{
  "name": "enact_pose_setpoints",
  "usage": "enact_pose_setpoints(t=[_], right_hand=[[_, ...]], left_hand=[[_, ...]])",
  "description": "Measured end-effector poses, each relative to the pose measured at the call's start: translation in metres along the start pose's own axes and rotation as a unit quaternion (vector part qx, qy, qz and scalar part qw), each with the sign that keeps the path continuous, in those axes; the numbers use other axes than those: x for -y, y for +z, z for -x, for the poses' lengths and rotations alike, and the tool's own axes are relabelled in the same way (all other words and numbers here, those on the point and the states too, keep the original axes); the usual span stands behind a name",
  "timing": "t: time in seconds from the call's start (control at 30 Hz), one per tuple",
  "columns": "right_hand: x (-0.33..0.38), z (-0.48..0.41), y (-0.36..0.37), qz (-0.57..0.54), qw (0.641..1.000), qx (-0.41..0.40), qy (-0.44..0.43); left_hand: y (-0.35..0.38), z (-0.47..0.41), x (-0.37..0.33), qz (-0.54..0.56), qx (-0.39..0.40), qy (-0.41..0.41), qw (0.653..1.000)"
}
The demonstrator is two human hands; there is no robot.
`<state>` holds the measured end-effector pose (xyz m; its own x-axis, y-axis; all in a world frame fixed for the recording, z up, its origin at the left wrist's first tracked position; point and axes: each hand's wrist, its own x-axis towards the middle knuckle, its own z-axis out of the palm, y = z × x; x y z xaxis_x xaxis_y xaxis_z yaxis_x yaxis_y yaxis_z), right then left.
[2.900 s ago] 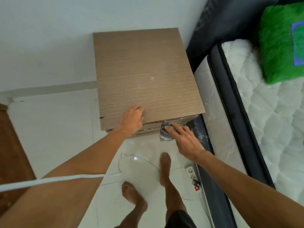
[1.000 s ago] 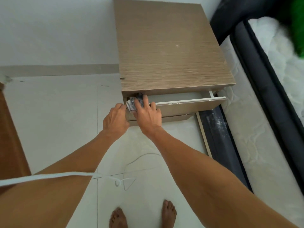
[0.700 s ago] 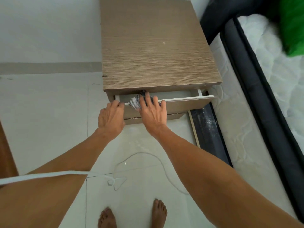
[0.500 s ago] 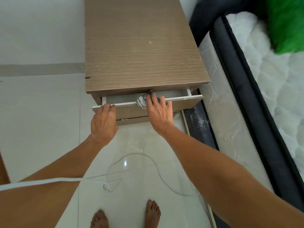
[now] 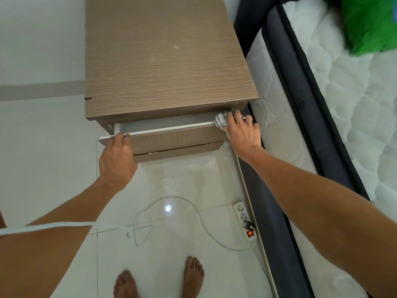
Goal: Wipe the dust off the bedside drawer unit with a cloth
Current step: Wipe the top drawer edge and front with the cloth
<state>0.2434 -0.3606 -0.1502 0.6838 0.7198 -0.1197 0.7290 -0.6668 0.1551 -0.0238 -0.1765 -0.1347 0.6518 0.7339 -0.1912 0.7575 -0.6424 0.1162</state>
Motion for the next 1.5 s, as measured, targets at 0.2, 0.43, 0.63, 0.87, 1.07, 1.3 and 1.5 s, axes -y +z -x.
enact_pose_setpoints(t=[0.2, 0.43, 0.63, 0.87, 1.07, 1.3, 1.5], right_hand=[[-0.033, -0.001, 0.002, -0.041, 0.997, 0.011, 0.059], [-0.034, 0.009, 0.004, -0.26, 0.912, 0.011, 0.317], [0.004, 0.006, 0.01, -0.459, 0.773, -0.043, 0.436], [0.108, 0.004, 0.01, -0.571, 0.71, -0.045, 0.409], [0.21, 0.024, 0.005, -0.592, 0.732, -0.055, 0.333], [0.297, 0.045, -0.008, -0.593, 0.772, -0.047, 0.223], [0.338, 0.051, -0.004, -0.559, 0.825, -0.041, 0.071]], left_hand=[[0.0, 0.001, 0.002, 0.002, -0.003, 0.007, 1.0], [-0.001, 0.0, 0.008, 0.017, 0.002, 0.019, 1.0], [-0.007, -0.012, 0.033, 0.036, -0.008, 0.007, 0.999], [-0.004, -0.013, 0.044, 0.072, -0.022, 0.026, 0.997], [-0.007, -0.013, 0.057, 0.095, -0.018, 0.057, 0.994], [-0.009, -0.015, 0.081, 0.208, -0.025, 0.08, 0.974], [-0.005, -0.028, 0.094, 0.314, -0.05, 0.061, 0.946]])
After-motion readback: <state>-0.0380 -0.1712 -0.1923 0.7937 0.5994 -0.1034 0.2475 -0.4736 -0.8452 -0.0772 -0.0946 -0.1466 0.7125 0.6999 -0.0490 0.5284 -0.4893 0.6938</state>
